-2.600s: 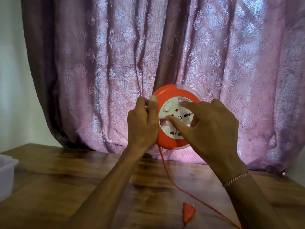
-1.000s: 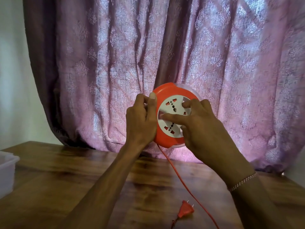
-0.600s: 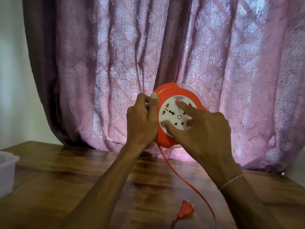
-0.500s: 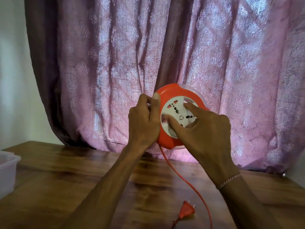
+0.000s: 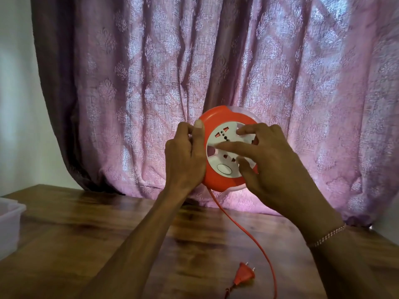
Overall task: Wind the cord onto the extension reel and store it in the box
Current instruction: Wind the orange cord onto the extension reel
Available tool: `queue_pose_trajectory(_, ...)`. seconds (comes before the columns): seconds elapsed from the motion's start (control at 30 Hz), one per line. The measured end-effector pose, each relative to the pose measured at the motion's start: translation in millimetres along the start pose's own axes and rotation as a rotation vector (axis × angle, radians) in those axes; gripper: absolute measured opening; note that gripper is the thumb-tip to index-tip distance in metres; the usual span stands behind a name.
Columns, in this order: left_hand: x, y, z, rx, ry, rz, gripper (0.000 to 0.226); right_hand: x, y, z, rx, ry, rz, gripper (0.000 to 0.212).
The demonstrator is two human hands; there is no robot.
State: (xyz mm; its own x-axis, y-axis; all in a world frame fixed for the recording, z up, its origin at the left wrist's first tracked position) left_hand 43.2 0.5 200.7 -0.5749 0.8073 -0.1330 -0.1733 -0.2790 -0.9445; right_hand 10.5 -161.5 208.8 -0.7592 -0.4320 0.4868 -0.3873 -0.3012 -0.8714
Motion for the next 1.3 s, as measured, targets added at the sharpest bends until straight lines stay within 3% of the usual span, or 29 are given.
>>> queue_pose_trajectory(0.13, 0, -1, -4, -0.002, -0.002, 0.002, 0.036, -14, 1, -9, -0.024, 0.120, -0.147, 0.071)
queue_pose_trajectory(0.4, -3, 1, 0, -0.007, -0.004, -0.020, 0.031, -7, 3, -9, -0.059, 0.171, 0.011, 0.056)
queue_pose_trajectory(0.73, -6, 2, 0, -0.038, -0.033, -0.026, 0.034, -1, 8, 5, -0.421, -0.012, 0.204, 0.069)
queue_pose_trajectory(0.9, -7, 4, 1, -0.007, -0.020, -0.035, 0.032, -4, 5, 9, -0.382, -0.042, 0.195, 0.076)
queue_pose_trajectory(1.0, -6, 3, 0, 0.016, 0.006, -0.037, 0.030, 7, 4, 3, -0.282, 0.063, 0.263, 0.065)
queue_pose_trajectory(1.1, -4, 3, 2, 0.005, 0.004, -0.029, 0.031, 22, 6, -5, -0.127, 0.102, 0.369, 0.031)
queue_pose_trajectory(1.17, -4, 3, 3, 0.004, 0.011, -0.030, 0.031, 22, 3, -4, -0.026, 0.067, 0.300, 0.015)
queue_pose_trajectory(1.3, -2, 2, 0, -0.008, -0.008, -0.018, 0.033, 1, 0, -1, 0.022, 0.037, -0.040, 0.058)
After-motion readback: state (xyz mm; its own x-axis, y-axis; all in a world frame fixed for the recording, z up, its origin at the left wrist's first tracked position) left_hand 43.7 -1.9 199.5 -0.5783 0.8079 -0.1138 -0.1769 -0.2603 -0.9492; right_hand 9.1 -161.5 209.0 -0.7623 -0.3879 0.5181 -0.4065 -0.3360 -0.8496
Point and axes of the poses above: each hand's wrist, its own y-axis away from the middle knuckle, its own x-axis out of the back of the hand, z = x × y, the point moved 7 cm from there along -y, towards the middle knuckle, and after that the axes turned 7 degrees about -x, right-handed, at the moved point
